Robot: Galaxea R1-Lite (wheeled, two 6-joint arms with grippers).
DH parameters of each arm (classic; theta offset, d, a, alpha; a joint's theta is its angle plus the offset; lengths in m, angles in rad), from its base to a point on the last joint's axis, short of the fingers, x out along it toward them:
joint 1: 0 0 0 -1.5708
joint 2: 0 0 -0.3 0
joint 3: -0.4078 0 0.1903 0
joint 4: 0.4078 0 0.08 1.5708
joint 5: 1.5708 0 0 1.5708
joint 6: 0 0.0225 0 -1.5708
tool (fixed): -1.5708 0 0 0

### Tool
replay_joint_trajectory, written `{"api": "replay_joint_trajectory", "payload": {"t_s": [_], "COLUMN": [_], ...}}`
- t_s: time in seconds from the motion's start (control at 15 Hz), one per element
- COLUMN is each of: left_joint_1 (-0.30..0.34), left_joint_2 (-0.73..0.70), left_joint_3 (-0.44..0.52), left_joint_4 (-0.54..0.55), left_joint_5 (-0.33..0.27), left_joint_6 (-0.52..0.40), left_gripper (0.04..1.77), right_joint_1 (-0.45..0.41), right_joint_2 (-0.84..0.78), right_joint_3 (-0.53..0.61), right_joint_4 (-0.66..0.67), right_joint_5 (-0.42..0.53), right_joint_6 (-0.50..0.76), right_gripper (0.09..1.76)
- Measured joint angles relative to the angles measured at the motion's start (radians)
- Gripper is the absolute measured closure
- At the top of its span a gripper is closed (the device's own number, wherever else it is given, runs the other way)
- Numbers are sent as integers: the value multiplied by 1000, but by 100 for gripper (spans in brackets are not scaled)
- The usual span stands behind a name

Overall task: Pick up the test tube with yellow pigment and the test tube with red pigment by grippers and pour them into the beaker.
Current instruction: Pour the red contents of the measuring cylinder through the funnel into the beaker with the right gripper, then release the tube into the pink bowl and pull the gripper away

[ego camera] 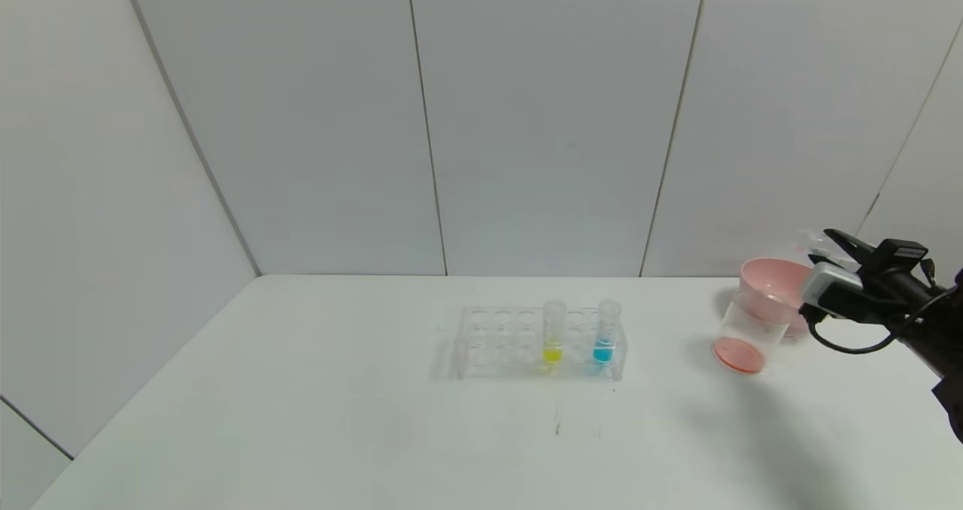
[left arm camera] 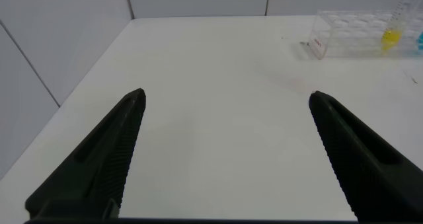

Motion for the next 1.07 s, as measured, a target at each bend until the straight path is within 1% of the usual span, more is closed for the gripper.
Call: {"api": "replay_joint_trajectory", "payload": {"t_s": [0.13,0.27,0.4,0.53,0.67,0.93,1.0,1.07], "left_joint_1": [0,0,0,0,0,0,0,0], "left_joint_2": [0,0,0,0,0,0,0,0], "left_joint_3": [0,0,0,0,0,0,0,0], "left_joint_4": [0,0,0,0,0,0,0,0], "left_joint_5": [0,0,0,0,0,0,0,0], "left_joint_6": [0,0,0,0,0,0,0,0], "left_gripper": [5,5,5,5,5,5,5,5], "right_joint_1": [27,41,45,46,47,39,39,39], "right_joint_2": [5,15,34,71,117,193,204,214], "right_joint_3": [-55,-87,-98,-112,-146,-202,-215,-224], "right_joint_4": [28,36,38,41,41,43,47,47], "right_joint_5": [-91,-153,-187,-257,-294,-313,-314,-327], "right_joint_6": [283,550,773,950,1048,1144,1161,1167], "right_gripper": [135,135,135,135,135,135,129,116]}}
